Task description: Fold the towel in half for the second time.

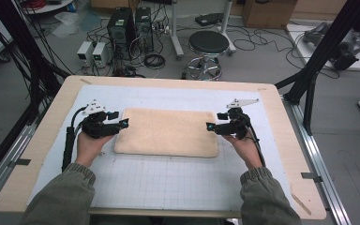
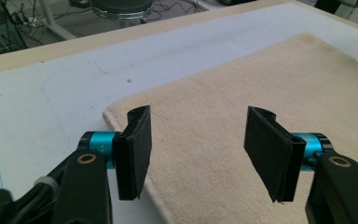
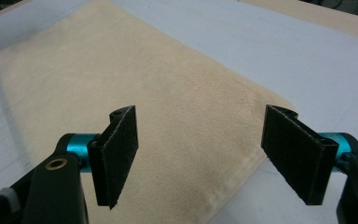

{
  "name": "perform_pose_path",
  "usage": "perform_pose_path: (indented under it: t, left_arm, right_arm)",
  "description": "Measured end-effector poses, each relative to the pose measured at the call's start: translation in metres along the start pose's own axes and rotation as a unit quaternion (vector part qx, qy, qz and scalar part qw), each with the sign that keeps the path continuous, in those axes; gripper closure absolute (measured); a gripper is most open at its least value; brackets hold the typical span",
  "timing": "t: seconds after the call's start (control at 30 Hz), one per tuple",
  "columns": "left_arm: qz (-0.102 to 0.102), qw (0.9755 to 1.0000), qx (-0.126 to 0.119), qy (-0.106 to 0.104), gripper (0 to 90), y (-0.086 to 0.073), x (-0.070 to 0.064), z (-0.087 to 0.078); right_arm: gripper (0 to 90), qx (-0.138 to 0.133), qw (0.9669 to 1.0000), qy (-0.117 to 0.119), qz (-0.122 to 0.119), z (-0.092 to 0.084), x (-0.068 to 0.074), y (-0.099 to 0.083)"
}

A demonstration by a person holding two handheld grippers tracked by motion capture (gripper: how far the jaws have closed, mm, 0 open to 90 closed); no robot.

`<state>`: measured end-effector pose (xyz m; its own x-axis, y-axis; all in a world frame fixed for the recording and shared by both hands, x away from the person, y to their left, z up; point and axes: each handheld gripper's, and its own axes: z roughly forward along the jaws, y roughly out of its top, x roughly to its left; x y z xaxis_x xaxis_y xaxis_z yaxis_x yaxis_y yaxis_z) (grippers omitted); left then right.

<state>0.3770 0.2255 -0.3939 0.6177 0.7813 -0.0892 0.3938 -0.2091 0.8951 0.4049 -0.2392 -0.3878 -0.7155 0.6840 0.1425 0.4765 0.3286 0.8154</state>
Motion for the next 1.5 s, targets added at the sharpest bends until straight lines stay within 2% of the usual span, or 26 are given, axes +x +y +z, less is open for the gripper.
perform_pose_path:
  t: [0.17, 0.3, 0.6, 1.07, 1.3, 1.5]
  left_arm:
    - [0.000, 0.9999, 0.007, -0.009, 35.4, -0.001, -0.001, -0.001]
    - [0.003, 0.9999, 0.007, -0.012, 32.0, -0.002, -0.003, -0.003]
    - [0.009, 0.9998, 0.008, -0.019, 25.5, -0.003, -0.007, -0.012]
    - [0.027, 0.9994, 0.003, -0.024, 19.7, -0.001, -0.018, -0.026]
    - [0.038, 0.9989, -0.001, -0.028, 18.3, -0.001, -0.024, -0.036]
    - [0.031, 0.9992, -0.007, -0.026, 17.7, -0.009, -0.024, -0.045]
  right_arm:
    - [20.7, -0.008, 0.9999, -0.002, -0.009, -0.004, 0.006, 0.002]
    - [20.4, -0.021, 0.9996, -0.003, -0.021, -0.008, 0.011, 0.002]
    - [13.4, -0.027, 0.9994, -0.008, -0.020, -0.018, 0.018, -0.006]
    - [12.2, -0.033, 0.9978, -0.018, -0.055, -0.031, 0.034, -0.002]
    - [12.2, -0.028, 0.9979, -0.013, -0.056, -0.037, 0.039, -0.002]
    - [11.9, -0.030, 0.9976, -0.010, -0.061, -0.043, 0.044, -0.002]
